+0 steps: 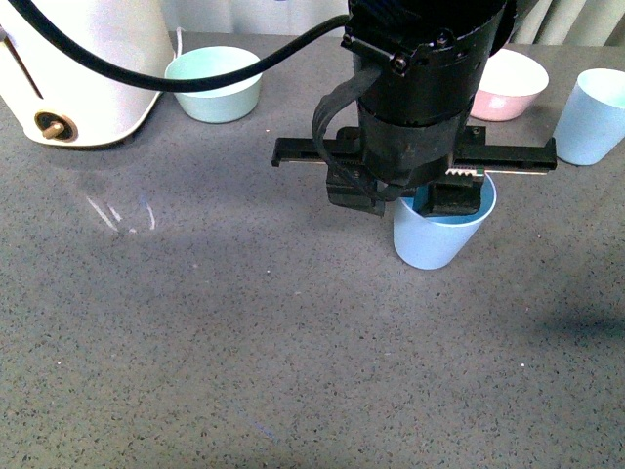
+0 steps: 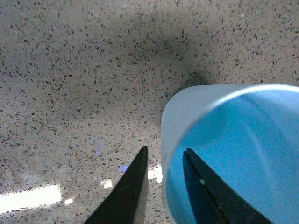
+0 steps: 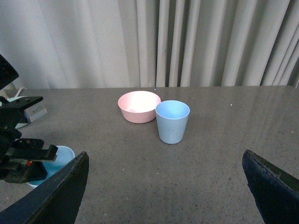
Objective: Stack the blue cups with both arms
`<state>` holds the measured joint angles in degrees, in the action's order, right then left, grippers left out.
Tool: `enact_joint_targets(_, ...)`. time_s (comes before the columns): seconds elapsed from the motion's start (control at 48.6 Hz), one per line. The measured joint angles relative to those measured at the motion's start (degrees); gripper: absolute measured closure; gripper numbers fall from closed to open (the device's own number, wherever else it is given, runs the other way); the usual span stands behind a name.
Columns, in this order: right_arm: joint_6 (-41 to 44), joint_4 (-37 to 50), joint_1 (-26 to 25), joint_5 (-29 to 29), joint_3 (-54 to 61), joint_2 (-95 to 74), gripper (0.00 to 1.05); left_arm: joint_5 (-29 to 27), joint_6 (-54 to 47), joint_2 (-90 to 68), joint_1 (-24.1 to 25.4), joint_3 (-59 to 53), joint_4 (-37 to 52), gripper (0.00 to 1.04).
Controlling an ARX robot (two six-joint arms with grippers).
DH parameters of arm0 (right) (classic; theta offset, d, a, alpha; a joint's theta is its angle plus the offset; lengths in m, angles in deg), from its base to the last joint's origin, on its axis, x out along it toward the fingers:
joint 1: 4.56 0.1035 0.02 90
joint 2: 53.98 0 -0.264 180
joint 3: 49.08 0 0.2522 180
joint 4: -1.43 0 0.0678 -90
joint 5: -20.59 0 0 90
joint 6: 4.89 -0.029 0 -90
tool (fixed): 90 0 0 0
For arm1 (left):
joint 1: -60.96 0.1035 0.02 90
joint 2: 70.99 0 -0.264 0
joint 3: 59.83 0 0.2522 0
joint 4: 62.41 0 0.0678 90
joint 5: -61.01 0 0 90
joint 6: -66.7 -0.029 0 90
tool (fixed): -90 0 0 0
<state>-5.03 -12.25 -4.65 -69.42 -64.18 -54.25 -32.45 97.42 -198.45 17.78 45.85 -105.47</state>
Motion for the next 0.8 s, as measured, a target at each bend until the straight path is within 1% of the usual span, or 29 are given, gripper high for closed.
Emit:
enact_joint_targets(0.041, 0.00, 0.00, 0.00, 0.02, 0.00, 0.00, 0.09, 0.04, 0.07, -0.07, 0.00, 0.42, 0.00, 0.69)
enact_joint_targets(0.103, 0.02, 0.00, 0.00, 0.00, 0.00, 0.00, 0.09, 0.07, 0.07, -0.07, -0.02, 0.52, 0.15, 0.59)
enact_joint_targets(0.185, 0.02, 0.00, 0.00, 0.02, 0.00, 0.00, 0.09, 0.57, 0.26, -0.07, -0.02, 0.52, 0.57, 0.50)
enact_joint_targets(0.247, 0.02, 0.00, 0.00, 0.02, 0.00, 0.00, 0.09, 0.85, 0.50, 0.09, -0.02, 0.50, 1.18, 0.41)
enact_joint_targets(0.288, 0.02, 0.00, 0.00, 0.00, 0.00, 0.00, 0.09, 1.14, 0.66, 0.22, -0.02, 0.48, 1.44, 0.37)
enact_joint_targets(0.37, 0.02, 0.00, 0.00, 0.00, 0.00, 0.00, 0.09, 1.66, 1.18, 1.95, -0.02, -0.81, 2.89, 0.21)
enact_joint_targets(0.391, 0.00, 0.00, 0.00, 0.00, 0.00, 0.00, 0.09, 1.86, 1.60, 3.28, -0.02, -1.77, 3.67, 0.14)
enact_joint_targets(0.432, 0.02, 0.00, 0.00, 0.00, 0.00, 0.00, 0.09, 1.92, 1.79, 4.87, 0.00, -2.89, 4.74, 0.08)
enact_joint_targets(0.535, 0.02, 0.00, 0.00, 0.00, 0.00, 0.00, 0.09, 1.73, 2.12, 10.47, 0.46, -6.80, 8.22, 0.09)
enact_joint_targets(0.7, 0.02, 0.00, 0.00, 0.00, 0.00, 0.00, 0.09, 2.14, 1.99, 21.88, 2.10, -17.16, 19.76, 0.09)
enact_joint_targets(0.741, 0.02, 0.00, 0.00, 0.00, 0.00, 0.00, 0.09, 3.41, 2.25, 25.62, 2.82, -20.50, 23.23, 0.09)
enact_joint_targets(0.802, 0.02, 0.00, 0.00, 0.00, 0.00, 0.00, 0.09, 3.93, 2.51, 30.60, 3.80, -24.39, 26.10, 0.09)
